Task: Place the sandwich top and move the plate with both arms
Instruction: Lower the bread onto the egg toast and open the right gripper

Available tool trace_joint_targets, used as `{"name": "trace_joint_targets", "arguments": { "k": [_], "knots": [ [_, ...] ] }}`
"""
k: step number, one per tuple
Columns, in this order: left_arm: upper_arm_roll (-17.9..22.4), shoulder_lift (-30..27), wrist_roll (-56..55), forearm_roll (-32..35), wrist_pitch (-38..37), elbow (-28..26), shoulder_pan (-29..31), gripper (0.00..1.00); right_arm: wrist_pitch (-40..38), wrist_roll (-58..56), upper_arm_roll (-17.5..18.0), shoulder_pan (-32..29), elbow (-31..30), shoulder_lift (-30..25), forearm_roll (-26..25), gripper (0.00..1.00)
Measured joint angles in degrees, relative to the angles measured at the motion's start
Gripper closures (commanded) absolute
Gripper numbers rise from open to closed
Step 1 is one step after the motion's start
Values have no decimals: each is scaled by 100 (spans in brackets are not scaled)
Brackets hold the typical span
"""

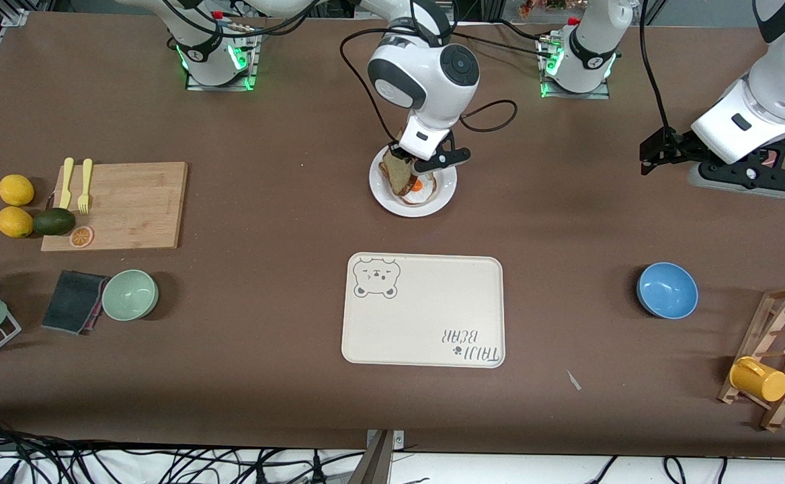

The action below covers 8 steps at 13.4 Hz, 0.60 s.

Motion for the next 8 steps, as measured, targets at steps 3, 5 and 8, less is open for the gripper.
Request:
{"name": "trace_joint_targets", "arguments": {
  "k": [3, 5, 8],
  "knots": [
    [0, 0, 0, 0, 0, 0, 0, 0, 31, 30, -4, 40, 34, 103, 0, 57],
    [0, 0, 0, 0, 0, 0, 0, 0, 62, 38, -18, 53, 35, 104, 5, 17],
    [0, 0, 0, 0, 0, 0, 0, 0, 107, 66, -31, 64, 35, 104, 56, 2]
  ]
}}
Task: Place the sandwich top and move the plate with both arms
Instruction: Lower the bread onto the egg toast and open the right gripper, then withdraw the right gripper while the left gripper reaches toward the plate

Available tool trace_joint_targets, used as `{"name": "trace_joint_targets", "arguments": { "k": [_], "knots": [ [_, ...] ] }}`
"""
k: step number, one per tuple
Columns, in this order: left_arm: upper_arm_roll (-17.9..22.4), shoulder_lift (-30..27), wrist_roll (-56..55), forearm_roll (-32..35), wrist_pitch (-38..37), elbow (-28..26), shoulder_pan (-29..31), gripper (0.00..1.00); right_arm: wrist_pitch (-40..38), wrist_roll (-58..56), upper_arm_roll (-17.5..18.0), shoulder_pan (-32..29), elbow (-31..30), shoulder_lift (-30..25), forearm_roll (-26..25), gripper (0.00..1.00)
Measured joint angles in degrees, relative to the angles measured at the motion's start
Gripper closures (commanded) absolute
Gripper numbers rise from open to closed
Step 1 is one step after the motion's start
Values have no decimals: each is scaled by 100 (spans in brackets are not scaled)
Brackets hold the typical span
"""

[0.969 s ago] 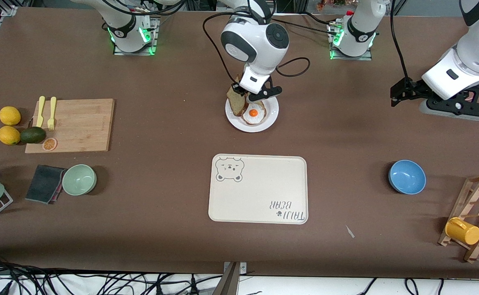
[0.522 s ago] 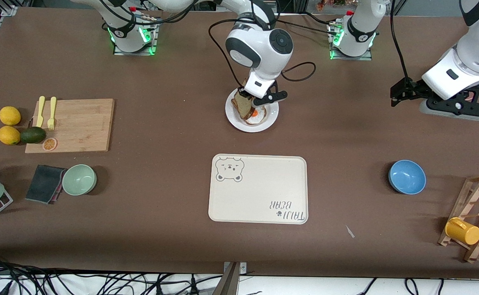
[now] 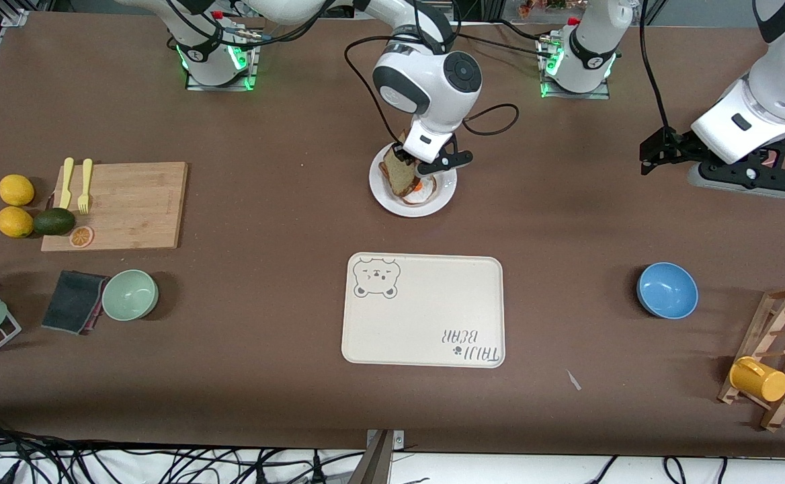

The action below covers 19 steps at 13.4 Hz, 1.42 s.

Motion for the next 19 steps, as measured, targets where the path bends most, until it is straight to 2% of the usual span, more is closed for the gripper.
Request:
{"name": "trace_joint_targets", "arguments": {
  "k": [5, 8, 12, 17, 19],
  "knots": [
    [0, 0, 0, 0, 0, 0, 0, 0, 9, 13, -68, -52, 92, -81, 153, 1],
    [0, 0, 0, 0, 0, 0, 0, 0, -1, 3, -108, -396, -62, -440, 316, 1],
    [-32, 7, 5, -67, -81, 0, -46, 0, 12, -102, -130, -1420, -594, -1379, 606, 0],
    [-62, 461, 245, -1113, -731, -17, -57, 0, 184, -287, -133, -2590, -1583, -2704, 664, 0],
    [-58, 740, 478, -1644, -957, -35, -50, 0, 206, -800, -139, -3028, -1977, -3220, 667, 0]
  ]
}}
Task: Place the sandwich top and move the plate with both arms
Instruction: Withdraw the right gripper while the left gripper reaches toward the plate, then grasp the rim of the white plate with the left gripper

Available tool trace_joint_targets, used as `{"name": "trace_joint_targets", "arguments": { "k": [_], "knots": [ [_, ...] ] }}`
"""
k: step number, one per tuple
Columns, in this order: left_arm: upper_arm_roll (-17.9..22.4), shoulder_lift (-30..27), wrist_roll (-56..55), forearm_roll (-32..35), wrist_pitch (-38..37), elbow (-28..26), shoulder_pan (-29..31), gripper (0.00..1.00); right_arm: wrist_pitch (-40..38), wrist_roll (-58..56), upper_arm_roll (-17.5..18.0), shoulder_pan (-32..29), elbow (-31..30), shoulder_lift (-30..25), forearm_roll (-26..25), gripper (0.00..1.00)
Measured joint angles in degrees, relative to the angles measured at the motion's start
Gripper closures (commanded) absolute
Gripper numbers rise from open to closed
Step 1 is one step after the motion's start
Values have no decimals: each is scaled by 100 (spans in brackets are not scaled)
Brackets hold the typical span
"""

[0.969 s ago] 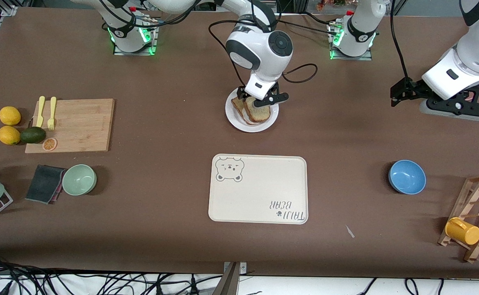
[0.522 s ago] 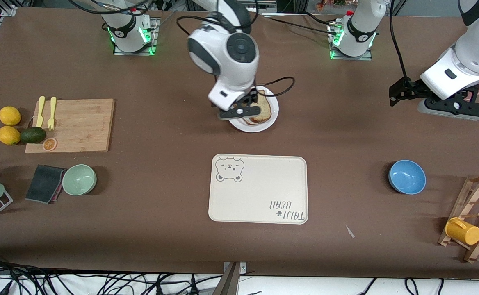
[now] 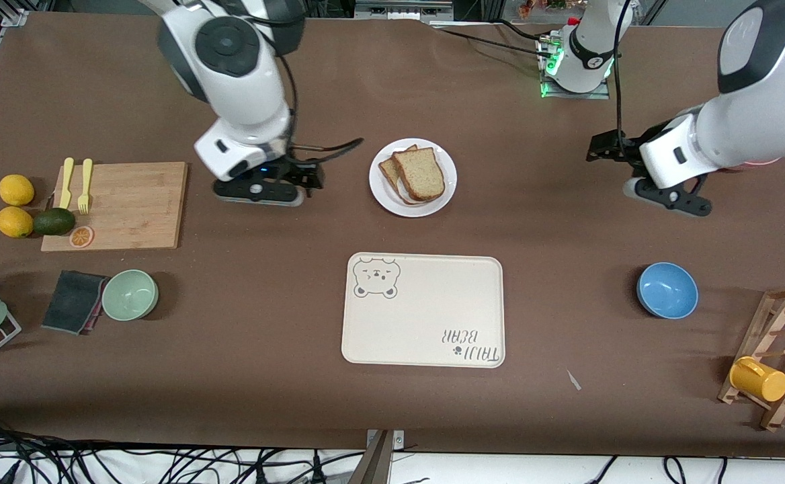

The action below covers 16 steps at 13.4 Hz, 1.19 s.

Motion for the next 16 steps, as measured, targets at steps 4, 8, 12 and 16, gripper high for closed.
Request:
{"name": "trace_joint_targets", "arguments": {
  "k": [4, 8, 12, 16],
  "knots": [
    [-2, 690, 899, -767, 75, -150, -1, 0, -23, -1045, -31, -1033, -550, -875, 409, 0],
    [-175, 1260, 1756, -1656, 1294, -907, -19, 1, -234, -1826, -185, -1761, -904, -1528, 912, 0],
    [-856, 1569, 2212, -2017, 2566, -1739, -92, 4, -580, -2501, -752, -1881, -1047, -1874, 1033, 0],
    [-1135, 1855, 3661, -3552, 3718, -2610, -120, 9, -891, -2922, -851, -2113, -1048, -1957, 1075, 0]
  ]
}}
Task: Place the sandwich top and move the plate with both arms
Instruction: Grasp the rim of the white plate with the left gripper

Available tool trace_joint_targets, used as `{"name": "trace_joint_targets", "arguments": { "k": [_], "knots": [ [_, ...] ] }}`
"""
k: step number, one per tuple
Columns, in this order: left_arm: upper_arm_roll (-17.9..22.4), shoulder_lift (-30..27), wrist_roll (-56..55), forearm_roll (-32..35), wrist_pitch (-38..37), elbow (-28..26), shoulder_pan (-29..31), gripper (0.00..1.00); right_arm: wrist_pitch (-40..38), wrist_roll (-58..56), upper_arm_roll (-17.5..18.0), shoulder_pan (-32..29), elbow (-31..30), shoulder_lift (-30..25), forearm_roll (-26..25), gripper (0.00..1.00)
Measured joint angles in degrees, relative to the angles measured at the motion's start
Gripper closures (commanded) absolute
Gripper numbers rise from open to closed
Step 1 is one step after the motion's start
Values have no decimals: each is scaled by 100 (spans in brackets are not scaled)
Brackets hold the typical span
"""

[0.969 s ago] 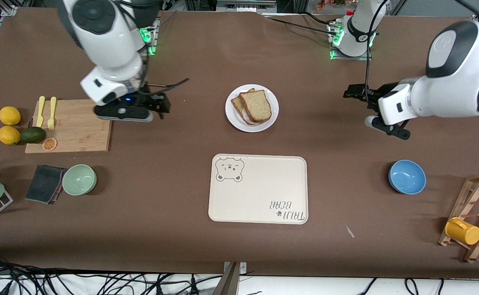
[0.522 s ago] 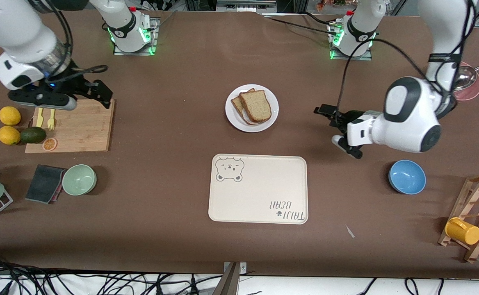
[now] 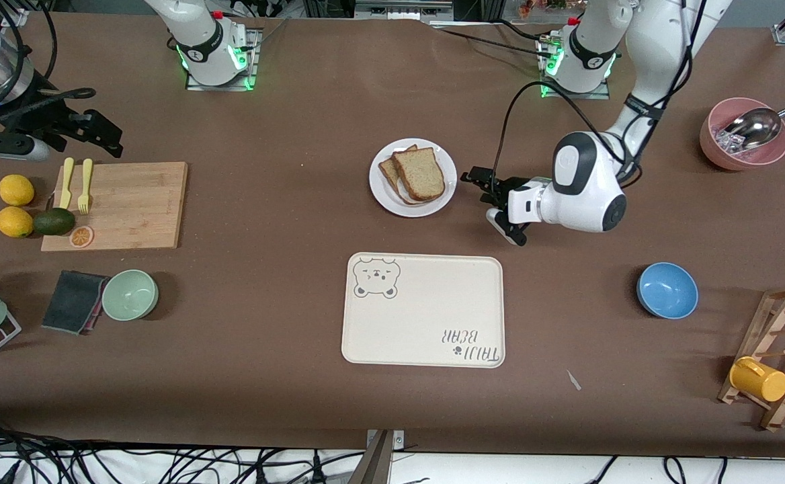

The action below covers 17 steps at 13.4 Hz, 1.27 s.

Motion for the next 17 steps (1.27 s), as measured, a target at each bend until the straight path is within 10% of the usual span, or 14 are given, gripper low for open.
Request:
{"name": "trace_joint_targets", "arguments": {
  "k": [17],
  "knots": [
    [-8, 810, 1215, -1167, 606, -319, -263, 89, -650, -502, 15, -20, 580, 464, 107, 0]
  ]
}}
